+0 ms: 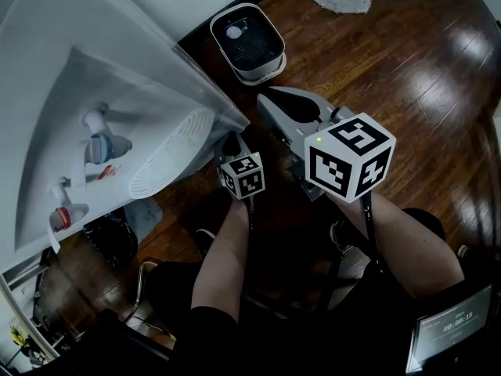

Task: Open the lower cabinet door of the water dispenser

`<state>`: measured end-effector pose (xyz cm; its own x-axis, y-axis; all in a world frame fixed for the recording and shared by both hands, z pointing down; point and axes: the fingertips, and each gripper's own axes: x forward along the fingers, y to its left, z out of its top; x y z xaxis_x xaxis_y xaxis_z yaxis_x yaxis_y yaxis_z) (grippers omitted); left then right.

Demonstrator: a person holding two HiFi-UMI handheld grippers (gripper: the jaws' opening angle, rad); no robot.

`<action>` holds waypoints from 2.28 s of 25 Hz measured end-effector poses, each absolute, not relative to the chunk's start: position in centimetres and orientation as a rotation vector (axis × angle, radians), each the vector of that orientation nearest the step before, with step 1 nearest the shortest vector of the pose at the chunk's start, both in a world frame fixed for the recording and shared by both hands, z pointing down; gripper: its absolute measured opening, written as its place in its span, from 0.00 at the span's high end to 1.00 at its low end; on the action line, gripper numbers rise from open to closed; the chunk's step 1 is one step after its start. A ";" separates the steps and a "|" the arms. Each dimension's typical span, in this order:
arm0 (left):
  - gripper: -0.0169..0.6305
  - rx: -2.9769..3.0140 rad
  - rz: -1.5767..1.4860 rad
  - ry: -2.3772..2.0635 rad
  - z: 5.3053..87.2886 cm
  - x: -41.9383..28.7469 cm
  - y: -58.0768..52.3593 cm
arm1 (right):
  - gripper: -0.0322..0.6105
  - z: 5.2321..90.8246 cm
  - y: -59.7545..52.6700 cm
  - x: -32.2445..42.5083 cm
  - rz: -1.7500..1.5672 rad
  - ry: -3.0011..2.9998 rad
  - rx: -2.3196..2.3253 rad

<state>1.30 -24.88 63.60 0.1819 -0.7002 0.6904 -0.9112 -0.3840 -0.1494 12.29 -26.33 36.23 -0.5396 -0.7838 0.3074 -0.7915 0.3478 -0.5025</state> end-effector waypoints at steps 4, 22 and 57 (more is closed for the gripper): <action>0.94 2.250 0.996 -1.510 61.6 3.0 -24.0 | 0.90 35.7 -25.0 12.3 0.963 -2.571 1.498; 0.94 2.494 0.375 -1.554 34.1 0.0 -12.7 | 0.92 32.2 -15.1 9.2 0.882 -2.617 1.618; 0.94 2.495 0.084 -1.614 27.6 -5.0 -6.9 | 0.94 30.2 -6.4 0.8 0.354 -2.765 1.396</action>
<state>-5.03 -6.92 27.59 0.4132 -0.9001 0.1381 -0.9096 -0.4006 0.1105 0.83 -6.37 30.20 -0.5988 -0.7914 0.1230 -0.7968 0.5734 -0.1906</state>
